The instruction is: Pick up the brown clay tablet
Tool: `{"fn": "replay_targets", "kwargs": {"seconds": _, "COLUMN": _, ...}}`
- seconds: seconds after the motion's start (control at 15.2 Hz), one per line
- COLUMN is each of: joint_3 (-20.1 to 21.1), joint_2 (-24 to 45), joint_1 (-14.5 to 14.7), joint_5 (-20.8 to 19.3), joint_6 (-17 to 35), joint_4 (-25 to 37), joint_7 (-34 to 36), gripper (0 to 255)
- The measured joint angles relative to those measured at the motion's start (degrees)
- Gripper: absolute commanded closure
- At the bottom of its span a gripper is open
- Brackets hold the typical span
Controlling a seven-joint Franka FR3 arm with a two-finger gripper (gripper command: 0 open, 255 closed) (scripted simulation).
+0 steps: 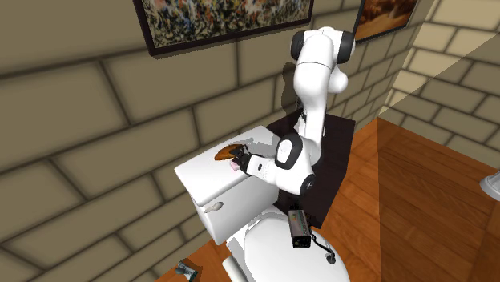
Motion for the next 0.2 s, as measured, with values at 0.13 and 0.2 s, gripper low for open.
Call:
{"fn": "replay_targets", "kwargs": {"seconds": 0.13, "joint_3": 0.1, "joint_2": -1.2, "joint_1": 0.0, "joint_5": 0.1, "joint_6": -0.4, "joint_4": -0.3, "joint_7": -0.7, "gripper": 255}}
{"fn": "replay_targets", "kwargs": {"seconds": 0.2, "joint_3": 0.1, "joint_2": -1.5, "joint_1": 0.0, "joint_5": 0.1, "joint_6": -0.5, "joint_4": -0.3, "joint_7": -1.0, "gripper": 255}}
